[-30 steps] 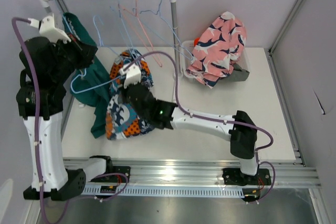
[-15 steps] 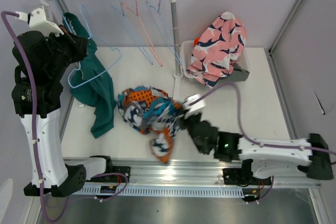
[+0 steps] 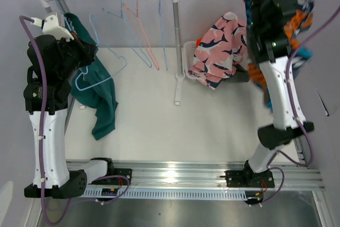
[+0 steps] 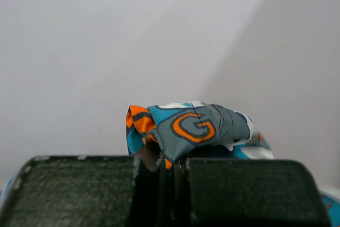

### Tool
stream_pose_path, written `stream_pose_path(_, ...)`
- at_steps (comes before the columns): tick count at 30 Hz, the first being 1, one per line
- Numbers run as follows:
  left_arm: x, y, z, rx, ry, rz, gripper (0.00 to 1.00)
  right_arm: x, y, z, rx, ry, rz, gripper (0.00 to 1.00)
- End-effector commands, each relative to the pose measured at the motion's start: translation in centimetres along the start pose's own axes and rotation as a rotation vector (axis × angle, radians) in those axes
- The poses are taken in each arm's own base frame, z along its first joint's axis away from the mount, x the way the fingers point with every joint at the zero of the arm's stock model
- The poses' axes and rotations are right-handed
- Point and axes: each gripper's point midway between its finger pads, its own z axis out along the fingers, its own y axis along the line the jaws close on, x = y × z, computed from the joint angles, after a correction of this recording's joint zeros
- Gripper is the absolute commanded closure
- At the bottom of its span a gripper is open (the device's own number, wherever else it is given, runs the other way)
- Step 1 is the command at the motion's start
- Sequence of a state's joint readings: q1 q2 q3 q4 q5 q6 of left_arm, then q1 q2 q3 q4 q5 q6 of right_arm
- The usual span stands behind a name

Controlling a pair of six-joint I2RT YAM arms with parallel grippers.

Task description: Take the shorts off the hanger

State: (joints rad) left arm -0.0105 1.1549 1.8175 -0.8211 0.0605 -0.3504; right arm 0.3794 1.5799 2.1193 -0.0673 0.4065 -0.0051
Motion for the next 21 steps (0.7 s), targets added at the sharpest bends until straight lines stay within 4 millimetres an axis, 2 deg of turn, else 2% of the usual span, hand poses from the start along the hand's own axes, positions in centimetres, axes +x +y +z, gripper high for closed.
stream_pose_path(1,-1.3,-1.0,0.3,0.059,-0.062,-0.008,1.00,3.1,3.0,3.8,-0.172,0.102,0.047,1.00)
stream_pose_path(2,-1.3,-1.1,0.5,0.062,-0.061,-0.006,1.00,4.1,3.8,5.5,-0.188,0.072,0.072,1.00)
stream_pose_path(3,-1.4,-1.1,0.7,0.062,-0.059,-0.005,1.00,2.9,4.5,5.9,-0.217,0.021,0.087,1.00)
stream_pose_path(4,-1.4,-1.2,0.7,0.071,-0.057,-0.001,1.00,0.3,4.9,6.3,-0.233,-0.087,0.114,1.00)
stream_pose_path(5,-1.5,-1.4,0.7,0.077,-0.060,0.001,1.00,-0.3,5.0,6.7,-0.233,-0.127,0.116,1.00)
stream_pose_path(8,-0.8,-1.4,0.9,0.088,-0.045,0.004,1.00,-2.0,4.3,7.6,-0.201,-0.279,0.131,1.00)
stream_pose_path(9,-0.8,-1.5,0.9,0.094,-0.049,0.005,1.00,-2.4,3.4,8.0,-0.181,-0.305,0.149,1.00)
stream_pose_path(10,-0.4,-1.4,0.8,0.094,-0.044,0.004,1.00,-0.9,3.0,9.0,-0.168,-0.294,0.167,1.00)
stream_pose_path(11,-0.1,-1.2,1.0,0.092,-0.037,0.005,1.00,-1.8,2.7,9.1,-0.174,-0.318,0.190,1.00)
stream_pose_path(12,-0.1,-1.2,1.0,0.094,-0.043,0.007,1.00,-0.3,2.6,9.9,-0.176,-0.298,0.209,1.00)
stream_pose_path(13,0.5,-1.0,1.3,0.089,-0.030,0.007,1.00,0.1,2.8,10.0,-0.181,-0.286,0.213,1.00)
stream_pose_path(15,0.6,-0.8,1.4,0.084,-0.030,0.007,1.00,3.0,3.5,10.3,-0.185,-0.225,0.205,1.00)
stream_pose_path(16,0.7,-0.8,1.7,0.083,-0.024,0.005,1.00,2.7,3.5,9.9,-0.174,-0.227,0.204,1.00)
stream_pose_path(17,0.7,-0.9,1.7,0.085,-0.025,0.005,1.00,3.8,3.5,9.7,-0.163,-0.205,0.191,1.00)
stream_pose_path(18,0.7,-0.8,1.7,0.085,-0.023,0.003,1.00,9.9,2.9,9.8,-0.133,-0.091,0.150,1.00)
stream_pose_path(19,0.7,-0.9,1.7,0.085,-0.025,0.002,1.00,8.6,2.7,8.7,-0.122,-0.124,0.155,1.00)
stream_pose_path(20,0.7,-0.9,1.8,0.085,-0.025,0.000,1.00,10.9,1.6,8.1,-0.075,-0.086,0.146,1.00)
stream_pose_path(21,0.7,-0.8,1.8,0.083,-0.026,-0.001,1.00,18.1,0.2,6.7,-0.033,0.048,0.114,1.00)
